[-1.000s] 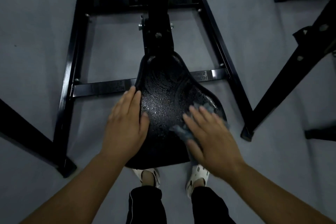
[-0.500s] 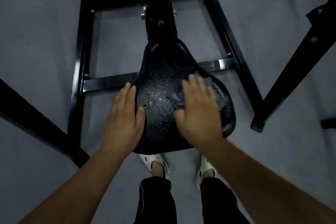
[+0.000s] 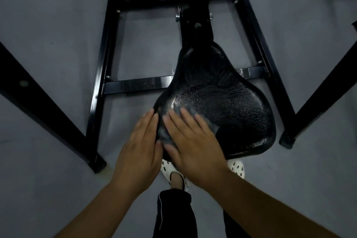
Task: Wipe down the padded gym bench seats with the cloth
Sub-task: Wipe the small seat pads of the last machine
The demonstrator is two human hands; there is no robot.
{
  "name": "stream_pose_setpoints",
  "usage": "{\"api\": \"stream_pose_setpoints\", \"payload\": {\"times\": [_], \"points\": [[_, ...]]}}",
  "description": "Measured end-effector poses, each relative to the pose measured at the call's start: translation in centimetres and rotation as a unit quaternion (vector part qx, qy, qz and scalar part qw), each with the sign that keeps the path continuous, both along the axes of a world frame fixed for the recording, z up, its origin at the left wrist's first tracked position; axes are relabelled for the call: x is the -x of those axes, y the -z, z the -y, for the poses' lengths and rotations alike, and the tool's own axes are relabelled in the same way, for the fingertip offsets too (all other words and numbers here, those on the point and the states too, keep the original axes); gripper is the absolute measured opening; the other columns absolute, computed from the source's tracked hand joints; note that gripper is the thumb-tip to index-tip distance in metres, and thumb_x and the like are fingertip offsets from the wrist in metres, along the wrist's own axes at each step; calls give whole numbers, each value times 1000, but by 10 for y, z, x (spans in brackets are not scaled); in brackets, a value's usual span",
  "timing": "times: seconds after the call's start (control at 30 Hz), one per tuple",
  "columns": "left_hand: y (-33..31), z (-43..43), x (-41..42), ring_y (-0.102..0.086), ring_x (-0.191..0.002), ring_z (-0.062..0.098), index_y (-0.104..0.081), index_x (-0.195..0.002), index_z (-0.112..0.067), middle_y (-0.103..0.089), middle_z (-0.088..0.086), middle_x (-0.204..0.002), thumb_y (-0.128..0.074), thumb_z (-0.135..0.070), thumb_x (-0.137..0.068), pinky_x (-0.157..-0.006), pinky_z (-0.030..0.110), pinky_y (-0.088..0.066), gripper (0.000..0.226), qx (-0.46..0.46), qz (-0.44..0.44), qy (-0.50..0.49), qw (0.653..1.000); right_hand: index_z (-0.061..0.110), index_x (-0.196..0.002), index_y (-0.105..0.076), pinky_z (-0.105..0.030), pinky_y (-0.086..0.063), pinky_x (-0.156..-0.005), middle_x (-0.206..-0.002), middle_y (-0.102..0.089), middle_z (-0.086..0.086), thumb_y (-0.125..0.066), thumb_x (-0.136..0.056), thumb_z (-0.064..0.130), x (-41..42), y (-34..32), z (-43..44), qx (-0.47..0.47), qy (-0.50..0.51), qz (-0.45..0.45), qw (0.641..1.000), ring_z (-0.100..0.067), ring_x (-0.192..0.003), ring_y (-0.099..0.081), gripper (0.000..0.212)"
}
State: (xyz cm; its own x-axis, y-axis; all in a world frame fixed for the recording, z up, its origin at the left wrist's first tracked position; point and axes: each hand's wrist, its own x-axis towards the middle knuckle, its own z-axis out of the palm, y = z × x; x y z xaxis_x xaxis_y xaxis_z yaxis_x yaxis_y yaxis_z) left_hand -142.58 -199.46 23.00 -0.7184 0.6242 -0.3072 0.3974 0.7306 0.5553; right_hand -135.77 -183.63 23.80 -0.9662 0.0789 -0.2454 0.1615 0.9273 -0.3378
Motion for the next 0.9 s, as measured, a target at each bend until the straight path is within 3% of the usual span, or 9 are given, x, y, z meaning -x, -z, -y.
{"api": "stream_pose_setpoints", "payload": {"times": [0.07, 0.13, 0.23, 0.33, 0.43, 0.5, 0.63, 0.8, 0.9], "points": [[0, 14, 2, -21, -151, 16, -22, -157, -14, -19, 0, -165, -28, -36, -98, -118, 36, -26, 63, 5, -1, 12, 1000, 19, -152, -37, -39, -16, -124, -158, -39, -1, -36, -98, 40, -14, 0, -22, -17, -41, -6, 999, -19, -148, -30, 58], [-1, 23, 2, -20, -151, 16, -20, -158, -14, -18, 0, -165, -27, -37, -98, -118, 35, -25, 64, 16, 1, 8, 1000, 19, -152, -38, -44, -22, -122, -159, -37, -4, -35, -97, 35, 8, 4, -43, -43, 22, 4, 999, -21, -148, -29, 57], [-1, 19, 2, -21, -150, 17, -22, -157, -11, -19, 2, -165, -27, -35, -99, -117, 31, -21, 63, 17, -8, -15, 1000, 24, -152, -41, -49, -16, -123, -162, -30, -7, -30, -99, 43, 67, 10, -23, -55, 105, 7, 993, -27, -152, -19, 57], [-2, 11, 0, -22, -149, 17, -30, -153, -12, -19, 2, -164, -39, -18, -98, -114, 28, -21, 56, 5, 9, -79, 997, 28, -145, -51, -47, -12, -123, -160, -35, -3, -33, -99, 45, 56, 11, 23, -13, -26, 5, 1000, -26, -152, -19, 52], [-2, 14, -10, -25, -148, 18, -32, -152, -15, -16, -1, -165, -48, -8, -93, -112, 32, -31, 61, -2, 27, -77, 997, 31, -143, -51, -43, -19, -123, -158, -39, -1, -38, -97, 46, 24, 3, -9, 3, -99, 1, 995, -22, -149, -29, 50], [-1, 15, -12, -25, -148, 17, -26, -153, -17, -18, -1, -165, -42, -16, -92, -114, 33, -31, 64, -10, 26, -56, 998, 28, -146, -48, -44, -22, -120, -158, -38, -5, -32, -98, 44, 32, 8, -53, -35, -58, 6, 998, -26, -147, -32, 53], [-1, 2, -2, -22, -149, 15, -21, -157, -18, -16, -1, -165, -29, -30, -92, -114, 30, -28, 67, -18, 18, -64, 998, 28, -154, -34, -50, -15, -123, -165, -21, -10, -20, -100, 49, 99, 19, -70, -76, 126, 23, 989, -30, -153, -15, 59], [-8, -23, 15, -19, -149, 13, -22, -157, -17, -15, -4, -165, -33, -32, -95, -113, 27, -23, 64, -22, 14, -74, 997, 29, -152, -39, -48, -19, -122, -163, -27, -5, -31, -100, 50, 36, 8, -43, -10, -48, 8, 999, -25, -152, -19, 56], [-10, -38, 20, -19, -147, 13, -25, -156, -15, -19, -2, -164, -37, -30, -96, -115, 26, -18, 63, -20, 5, -50, 999, 29, -154, -33, -50, -21, -122, -165, -23, -6, -29, -98, 53, 46, 11, -95, -51, 66, 23, 996, -25, -152, -18, 61]]}}
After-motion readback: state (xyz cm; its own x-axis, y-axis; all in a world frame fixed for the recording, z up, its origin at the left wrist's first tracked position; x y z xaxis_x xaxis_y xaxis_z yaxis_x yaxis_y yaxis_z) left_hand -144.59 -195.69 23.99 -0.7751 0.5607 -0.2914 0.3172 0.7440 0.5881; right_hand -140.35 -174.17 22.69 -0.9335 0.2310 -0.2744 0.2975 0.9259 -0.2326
